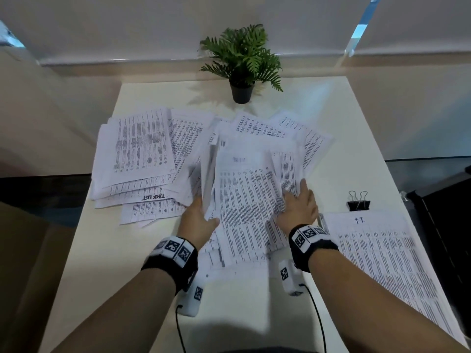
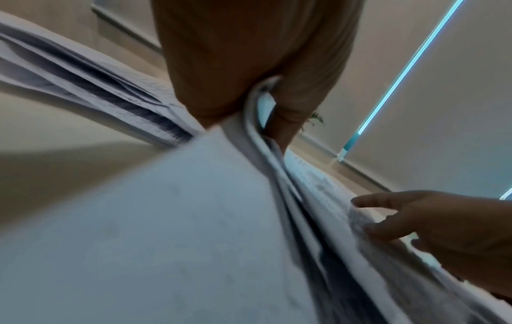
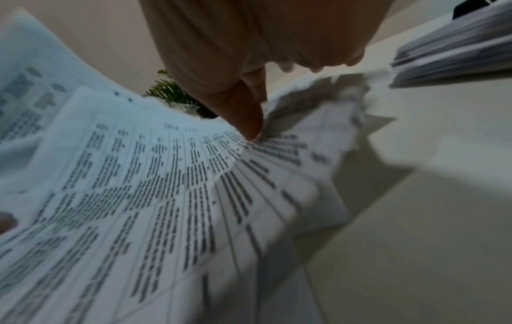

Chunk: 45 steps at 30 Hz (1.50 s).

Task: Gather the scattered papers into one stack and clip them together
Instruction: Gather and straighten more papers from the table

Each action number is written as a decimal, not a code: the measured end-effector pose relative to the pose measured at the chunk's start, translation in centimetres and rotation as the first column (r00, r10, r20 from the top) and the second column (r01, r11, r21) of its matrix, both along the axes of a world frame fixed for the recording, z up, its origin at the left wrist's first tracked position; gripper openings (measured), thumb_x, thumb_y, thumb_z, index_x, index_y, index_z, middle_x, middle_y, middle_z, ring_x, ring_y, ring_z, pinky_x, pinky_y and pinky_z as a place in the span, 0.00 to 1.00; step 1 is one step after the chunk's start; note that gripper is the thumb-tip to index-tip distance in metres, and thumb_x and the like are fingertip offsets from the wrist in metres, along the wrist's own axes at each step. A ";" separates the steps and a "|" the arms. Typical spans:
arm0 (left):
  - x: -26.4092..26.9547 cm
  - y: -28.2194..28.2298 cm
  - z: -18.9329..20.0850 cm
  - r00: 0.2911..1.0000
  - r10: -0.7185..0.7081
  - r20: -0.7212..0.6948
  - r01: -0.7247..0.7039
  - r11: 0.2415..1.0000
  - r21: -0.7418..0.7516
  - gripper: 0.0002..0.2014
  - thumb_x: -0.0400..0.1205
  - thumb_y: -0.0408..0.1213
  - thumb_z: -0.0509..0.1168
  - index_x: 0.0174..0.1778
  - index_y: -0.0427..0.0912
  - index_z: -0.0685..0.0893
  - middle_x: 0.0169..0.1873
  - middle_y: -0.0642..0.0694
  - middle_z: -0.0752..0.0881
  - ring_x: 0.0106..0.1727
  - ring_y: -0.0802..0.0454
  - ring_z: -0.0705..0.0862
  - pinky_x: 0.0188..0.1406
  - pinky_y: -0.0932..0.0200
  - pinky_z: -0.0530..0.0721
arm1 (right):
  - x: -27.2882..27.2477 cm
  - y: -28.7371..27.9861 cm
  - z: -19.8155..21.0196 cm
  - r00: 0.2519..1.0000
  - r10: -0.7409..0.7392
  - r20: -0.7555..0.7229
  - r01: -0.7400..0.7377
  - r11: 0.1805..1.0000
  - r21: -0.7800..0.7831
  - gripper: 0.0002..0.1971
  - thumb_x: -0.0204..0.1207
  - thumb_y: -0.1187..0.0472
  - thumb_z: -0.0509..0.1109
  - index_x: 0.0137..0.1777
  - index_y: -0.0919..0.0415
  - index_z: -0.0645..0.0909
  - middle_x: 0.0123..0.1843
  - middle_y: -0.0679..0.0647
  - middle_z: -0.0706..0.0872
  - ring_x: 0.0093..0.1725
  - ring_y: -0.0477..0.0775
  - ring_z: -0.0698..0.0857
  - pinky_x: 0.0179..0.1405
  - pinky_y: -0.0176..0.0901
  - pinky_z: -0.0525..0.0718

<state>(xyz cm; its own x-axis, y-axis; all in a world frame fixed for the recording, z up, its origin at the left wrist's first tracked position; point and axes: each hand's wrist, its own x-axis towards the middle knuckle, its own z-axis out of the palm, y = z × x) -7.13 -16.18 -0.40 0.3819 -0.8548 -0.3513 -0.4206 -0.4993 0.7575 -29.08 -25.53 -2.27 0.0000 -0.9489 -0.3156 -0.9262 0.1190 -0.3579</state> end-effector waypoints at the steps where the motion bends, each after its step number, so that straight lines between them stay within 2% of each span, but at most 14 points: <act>1: -0.1 0.2 0.6 1.000 0.010 0.000 -0.010 1.000 -0.025 0.31 0.77 0.33 0.73 0.76 0.44 0.71 0.65 0.44 0.83 0.65 0.43 0.83 0.67 0.50 0.81 | 0.0 0.0 0.3 1.000 -0.006 0.031 0.006 1.000 -0.003 0.36 0.68 0.62 0.72 0.77 0.47 0.66 0.86 0.51 0.40 0.84 0.61 0.44 0.83 0.61 0.45; 4: 0.4 1.2 3.1 0.994 0.076 -0.081 -0.084 0.991 -0.105 0.24 0.79 0.31 0.70 0.71 0.47 0.76 0.56 0.53 0.86 0.57 0.51 0.84 0.57 0.54 0.84 | -0.3 -0.4 1.5 0.952 -0.099 0.290 0.083 0.994 0.069 0.50 0.71 0.56 0.75 0.84 0.53 0.43 0.86 0.54 0.41 0.85 0.59 0.44 0.84 0.56 0.48; 7: 2.3 3.0 4.9 0.970 0.123 -0.208 -0.154 0.979 -0.137 0.22 0.79 0.31 0.72 0.66 0.54 0.77 0.52 0.60 0.85 0.54 0.57 0.84 0.55 0.56 0.80 | -0.4 -0.6 3.3 0.715 -0.244 0.656 0.122 0.966 0.226 0.56 0.72 0.60 0.77 0.83 0.54 0.34 0.86 0.58 0.42 0.85 0.59 0.46 0.83 0.58 0.52; 9: 3.7 4.2 5.7 0.957 0.156 -0.245 -0.195 0.971 -0.141 0.22 0.78 0.32 0.73 0.67 0.48 0.78 0.58 0.54 0.86 0.58 0.53 0.84 0.61 0.53 0.78 | 0.1 -0.4 5.0 0.545 -0.328 0.772 0.064 0.934 0.352 0.54 0.72 0.62 0.77 0.83 0.49 0.37 0.85 0.63 0.51 0.83 0.62 0.56 0.81 0.62 0.58; 11: 5.1 5.1 6.0 0.941 0.188 -0.280 -0.231 0.964 -0.130 0.20 0.77 0.31 0.74 0.63 0.46 0.80 0.59 0.52 0.86 0.62 0.48 0.83 0.66 0.50 0.77 | 1.1 -0.2 6.4 0.456 -0.314 0.833 -0.022 0.932 0.363 0.45 0.72 0.68 0.75 0.81 0.49 0.51 0.75 0.63 0.73 0.73 0.63 0.75 0.76 0.65 0.68; 13: 5.7 5.5 6.6 0.913 0.194 -0.359 -0.256 0.957 -0.134 0.18 0.75 0.31 0.76 0.58 0.49 0.81 0.55 0.53 0.88 0.61 0.47 0.85 0.67 0.45 0.80 | 2.4 0.3 7.5 0.449 -0.226 0.865 -0.103 0.948 0.301 0.37 0.71 0.72 0.73 0.76 0.52 0.62 0.67 0.55 0.82 0.66 0.57 0.82 0.73 0.64 0.73; 16: 6.0 5.6 7.2 0.904 0.218 -0.367 -0.301 0.935 -0.186 0.28 0.70 0.43 0.80 0.64 0.42 0.81 0.59 0.44 0.88 0.62 0.43 0.86 0.64 0.35 0.83 | 4.4 1.1 9.0 0.469 -0.115 0.876 -0.126 0.973 0.195 0.32 0.72 0.72 0.70 0.75 0.53 0.67 0.66 0.49 0.82 0.68 0.54 0.80 0.76 0.61 0.71; 18: 6.3 5.4 7.5 0.889 0.237 -0.392 -0.348 0.906 -0.243 0.23 0.72 0.38 0.77 0.63 0.40 0.82 0.58 0.41 0.89 0.60 0.41 0.87 0.63 0.33 0.83 | 5.3 1.5 10.2 0.454 -0.093 0.886 -0.106 0.982 0.158 0.31 0.74 0.72 0.70 0.74 0.50 0.67 0.65 0.49 0.82 0.67 0.55 0.80 0.74 0.63 0.72; 24: 7.6 5.4 8.5 0.833 0.197 -0.517 -0.373 0.890 -0.262 0.14 0.63 0.25 0.73 0.43 0.41 0.90 0.47 0.37 0.91 0.56 0.34 0.88 0.61 0.32 0.83 | 5.2 0.9 12.5 0.231 -0.102 0.967 -0.124 0.983 0.134 0.46 0.59 0.76 0.74 0.76 0.49 0.61 0.66 0.59 0.82 0.65 0.63 0.82 0.67 0.64 0.79; 30: 6.8 5.2 8.3 0.807 0.241 -0.539 -0.439 0.856 -0.273 0.20 0.56 0.20 0.70 0.45 0.33 0.85 0.42 0.36 0.90 0.46 0.37 0.89 0.41 0.49 0.91 | 6.6 2.2 13.6 0.158 -0.056 0.986 -0.114 0.991 0.075 0.23 0.60 0.79 0.73 0.56 0.67 0.78 0.49 0.65 0.87 0.55 0.69 0.86 0.57 0.66 0.85; 34: 7.3 4.8 8.6 0.761 0.250 -0.598 -0.508 0.804 -0.311 0.30 0.60 0.19 0.71 0.62 0.26 0.81 0.57 0.31 0.88 0.57 0.36 0.89 0.55 0.42 0.88 | 7.7 2.9 14.2 0.151 0.071 0.986 -0.093 0.994 -0.057 0.18 0.59 0.78 0.72 0.52 0.76 0.79 0.49 0.74 0.86 0.53 0.71 0.86 0.55 0.65 0.86; 37: 7.8 5.0 8.3 0.746 0.273 -0.607 -0.554 0.760 -0.339 0.39 0.57 0.15 0.69 0.69 0.29 0.75 0.59 0.35 0.87 0.59 0.40 0.88 0.54 0.44 0.88 | 7.3 3.1 14.1 0.225 0.071 0.972 -0.110 0.993 -0.047 0.24 0.60 0.80 0.72 0.57 0.67 0.81 0.44 0.54 0.90 0.48 0.54 0.90 0.48 0.48 0.88; 41: 7.3 5.4 7.9 0.748 0.306 -0.589 -0.574 0.744 -0.342 0.37 0.60 0.16 0.65 0.70 0.32 0.74 0.62 0.33 0.85 0.63 0.40 0.85 0.58 0.47 0.87 | 7.1 3.2 13.6 0.261 0.078 0.962 -0.148 0.988 -0.040 0.35 0.60 0.76 0.70 0.63 0.45 0.73 0.52 0.60 0.82 0.48 0.53 0.84 0.44 0.47 0.85; 45: 6.2 4.3 9.6 0.767 0.278 -0.578 -0.568 0.713 -0.410 0.27 0.67 0.19 0.60 0.64 0.32 0.73 0.53 0.39 0.82 0.56 0.44 0.83 0.46 0.57 0.83 | 8.5 3.4 14.7 0.183 0.085 0.979 -0.098 0.993 -0.068 0.30 0.66 0.79 0.67 0.62 0.49 0.71 0.49 0.54 0.76 0.44 0.49 0.80 0.40 0.41 0.84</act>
<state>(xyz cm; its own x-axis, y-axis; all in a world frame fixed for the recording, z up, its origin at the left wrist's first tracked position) -0.97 -11.90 9.24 0.6739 -0.7294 -0.1177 0.1872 0.0144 0.9822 -20.60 -22.16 12.45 0.4015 -0.9158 0.0044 0.1686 0.0692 -0.9833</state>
